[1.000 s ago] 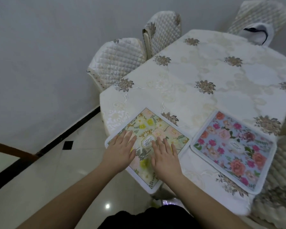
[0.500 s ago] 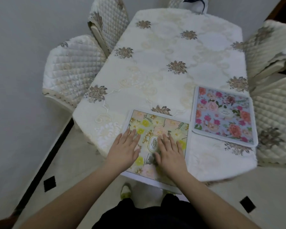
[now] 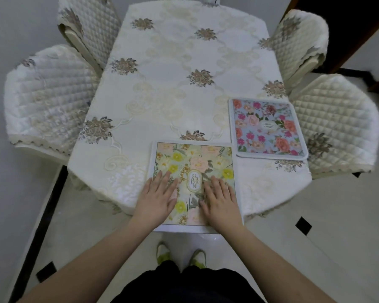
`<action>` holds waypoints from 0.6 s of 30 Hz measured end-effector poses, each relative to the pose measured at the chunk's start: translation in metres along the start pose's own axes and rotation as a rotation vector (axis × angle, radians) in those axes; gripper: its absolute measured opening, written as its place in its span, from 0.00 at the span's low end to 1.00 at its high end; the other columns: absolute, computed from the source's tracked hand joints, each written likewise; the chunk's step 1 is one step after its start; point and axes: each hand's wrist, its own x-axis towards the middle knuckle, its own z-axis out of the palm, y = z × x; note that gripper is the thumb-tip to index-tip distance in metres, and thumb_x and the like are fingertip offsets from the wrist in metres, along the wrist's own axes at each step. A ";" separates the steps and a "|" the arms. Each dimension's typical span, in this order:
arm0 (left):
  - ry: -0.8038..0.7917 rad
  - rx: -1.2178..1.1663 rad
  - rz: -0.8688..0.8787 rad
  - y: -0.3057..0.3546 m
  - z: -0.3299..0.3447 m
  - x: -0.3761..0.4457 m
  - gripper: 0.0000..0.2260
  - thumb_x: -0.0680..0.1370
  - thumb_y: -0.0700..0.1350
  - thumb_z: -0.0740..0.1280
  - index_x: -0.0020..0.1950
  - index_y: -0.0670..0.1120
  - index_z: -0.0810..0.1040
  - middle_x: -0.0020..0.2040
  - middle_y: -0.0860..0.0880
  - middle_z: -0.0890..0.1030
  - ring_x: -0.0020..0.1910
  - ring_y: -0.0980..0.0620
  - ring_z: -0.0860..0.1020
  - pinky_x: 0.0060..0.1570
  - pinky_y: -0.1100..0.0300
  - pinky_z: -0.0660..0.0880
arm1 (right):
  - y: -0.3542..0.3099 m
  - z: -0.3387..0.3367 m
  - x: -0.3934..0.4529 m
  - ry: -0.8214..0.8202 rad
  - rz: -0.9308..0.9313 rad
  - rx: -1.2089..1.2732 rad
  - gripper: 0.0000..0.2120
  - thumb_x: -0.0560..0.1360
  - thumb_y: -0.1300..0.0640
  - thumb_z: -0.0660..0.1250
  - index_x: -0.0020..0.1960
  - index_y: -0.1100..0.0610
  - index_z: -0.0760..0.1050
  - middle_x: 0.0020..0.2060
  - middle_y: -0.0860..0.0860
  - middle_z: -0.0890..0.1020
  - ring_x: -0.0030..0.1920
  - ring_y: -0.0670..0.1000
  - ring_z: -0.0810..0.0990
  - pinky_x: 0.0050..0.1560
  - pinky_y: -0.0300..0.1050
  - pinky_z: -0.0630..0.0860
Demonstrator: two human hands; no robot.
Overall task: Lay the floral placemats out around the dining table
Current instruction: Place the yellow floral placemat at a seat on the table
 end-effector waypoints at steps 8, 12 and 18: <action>-0.047 -0.068 -0.080 -0.013 0.006 0.001 0.27 0.82 0.63 0.44 0.76 0.55 0.65 0.78 0.39 0.61 0.76 0.38 0.61 0.70 0.41 0.63 | 0.030 -0.001 0.012 0.014 0.059 0.033 0.31 0.78 0.38 0.46 0.79 0.48 0.56 0.79 0.57 0.55 0.78 0.59 0.52 0.75 0.57 0.46; -0.055 -0.130 -0.224 -0.017 0.006 0.005 0.27 0.79 0.66 0.46 0.77 0.63 0.59 0.78 0.32 0.50 0.77 0.32 0.51 0.71 0.39 0.58 | 0.042 -0.006 0.017 -0.024 0.158 0.045 0.32 0.78 0.34 0.47 0.79 0.45 0.51 0.78 0.64 0.47 0.78 0.63 0.46 0.75 0.58 0.44; -0.123 -0.240 -0.312 -0.015 0.002 0.005 0.36 0.71 0.72 0.37 0.79 0.63 0.50 0.78 0.32 0.48 0.78 0.36 0.49 0.75 0.45 0.50 | 0.040 -0.011 0.017 -0.065 0.229 0.175 0.35 0.78 0.35 0.55 0.79 0.48 0.50 0.77 0.65 0.49 0.77 0.63 0.50 0.75 0.56 0.47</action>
